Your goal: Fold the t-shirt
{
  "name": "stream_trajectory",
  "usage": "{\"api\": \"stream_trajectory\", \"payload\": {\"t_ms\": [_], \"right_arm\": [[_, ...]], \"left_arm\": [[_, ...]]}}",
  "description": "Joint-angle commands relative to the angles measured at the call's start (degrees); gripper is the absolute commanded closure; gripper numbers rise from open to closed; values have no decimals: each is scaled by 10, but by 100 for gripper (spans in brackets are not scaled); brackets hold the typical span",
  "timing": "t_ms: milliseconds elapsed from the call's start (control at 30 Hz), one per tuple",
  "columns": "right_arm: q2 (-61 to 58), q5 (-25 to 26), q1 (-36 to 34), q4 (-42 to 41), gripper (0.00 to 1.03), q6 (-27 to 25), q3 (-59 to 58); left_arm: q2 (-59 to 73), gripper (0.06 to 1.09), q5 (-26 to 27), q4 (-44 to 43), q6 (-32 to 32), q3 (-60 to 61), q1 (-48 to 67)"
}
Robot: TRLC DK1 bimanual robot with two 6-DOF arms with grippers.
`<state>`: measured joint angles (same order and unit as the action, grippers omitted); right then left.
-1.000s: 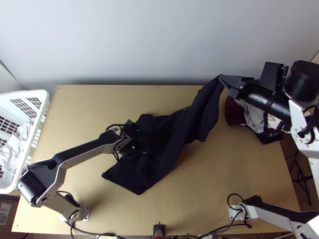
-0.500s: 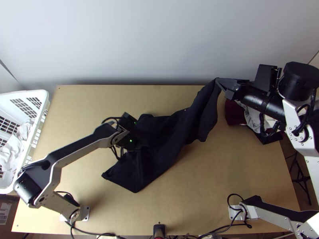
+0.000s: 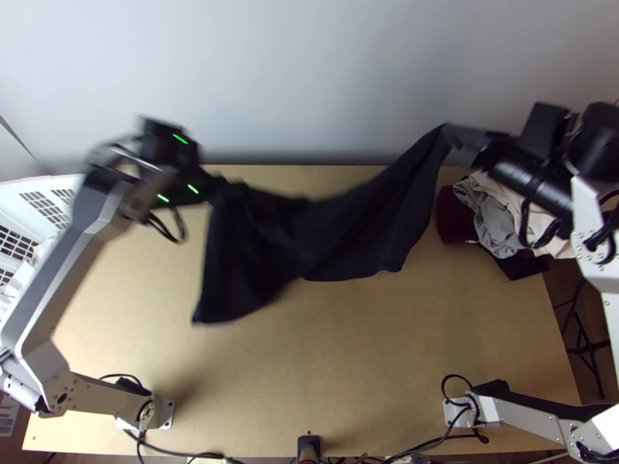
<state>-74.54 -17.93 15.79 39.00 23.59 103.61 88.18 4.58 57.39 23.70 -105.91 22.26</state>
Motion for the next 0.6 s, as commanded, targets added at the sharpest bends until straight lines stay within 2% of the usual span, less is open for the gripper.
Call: {"api": "stream_trajectory", "payload": {"t_ms": [0,100,233,333,567], "right_arm": [[-35,55,-56,-31,100,34,91],[-62,108,-72,-55,100,66,154],[-112,156,-74,-55,100,74,255],[-125,160,-79,-63,100,92,284],[-100,150,-59,-60,100,90,274]], "left_arm": [[-12,105,-26,-19,4,-160,-132],[-28,105,-26,-70,38,-160,-197],[-47,105,-26,-121,63,-160,-244],[-59,105,-26,-138,70,-158,-254],[-101,105,-20,-139,64,-127,-246]]}}
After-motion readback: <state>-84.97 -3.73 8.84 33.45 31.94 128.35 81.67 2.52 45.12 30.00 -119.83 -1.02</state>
